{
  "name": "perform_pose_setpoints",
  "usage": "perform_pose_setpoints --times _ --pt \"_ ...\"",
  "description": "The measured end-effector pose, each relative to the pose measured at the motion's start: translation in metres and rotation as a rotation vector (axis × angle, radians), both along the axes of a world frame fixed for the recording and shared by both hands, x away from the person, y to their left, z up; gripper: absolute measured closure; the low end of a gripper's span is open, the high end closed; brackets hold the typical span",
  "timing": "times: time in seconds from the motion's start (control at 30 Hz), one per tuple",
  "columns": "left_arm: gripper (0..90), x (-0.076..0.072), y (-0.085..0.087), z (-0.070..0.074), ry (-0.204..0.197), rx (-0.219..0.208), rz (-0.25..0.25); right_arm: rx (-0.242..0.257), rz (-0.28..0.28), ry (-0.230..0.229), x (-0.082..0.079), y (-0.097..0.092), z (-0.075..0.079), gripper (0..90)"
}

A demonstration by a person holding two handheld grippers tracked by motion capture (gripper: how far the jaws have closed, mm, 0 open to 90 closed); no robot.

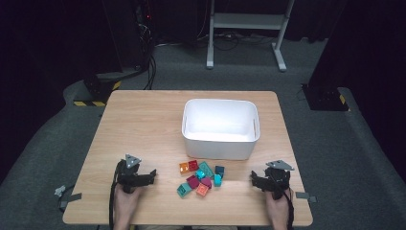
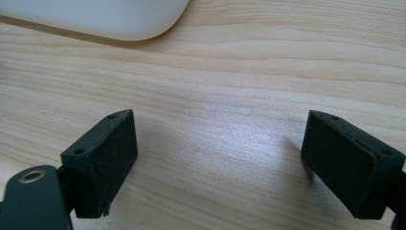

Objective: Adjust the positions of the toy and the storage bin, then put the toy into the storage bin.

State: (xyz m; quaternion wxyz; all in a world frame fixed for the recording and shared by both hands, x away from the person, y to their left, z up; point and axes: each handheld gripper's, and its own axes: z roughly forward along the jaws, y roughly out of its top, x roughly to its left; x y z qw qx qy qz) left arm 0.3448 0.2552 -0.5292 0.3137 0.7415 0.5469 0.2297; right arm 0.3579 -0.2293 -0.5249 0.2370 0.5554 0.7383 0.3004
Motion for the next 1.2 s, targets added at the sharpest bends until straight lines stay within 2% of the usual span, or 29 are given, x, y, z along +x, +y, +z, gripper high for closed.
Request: perform_pose_setpoints --times 0.57,0.83,1.07,1.2 --pt "7.4 -0.0018 -0.0002 0.0003 0.000 0.000 -0.001 0.001 0.000 0.005 0.0012 0.0002 0.0000 10.4" --pt "7.4 -0.0017 -0.0002 0.0003 -0.001 0.000 0.000 0.002 0.041 0.007 0.0024 -0.0038 -0.0001 10.2" --pt "7.5 -0.0018 0.0001 0.0002 -0.002 0.000 -0.003 0.001 0.044 0.006 0.0023 -0.0040 -0.0001 10.3" --pt "7.5 -0.0015 0.0001 0.0001 -0.004 -0.003 -0.003 0.005 0.064 0.000 0.0004 -0.0051 0.0002 14.7"
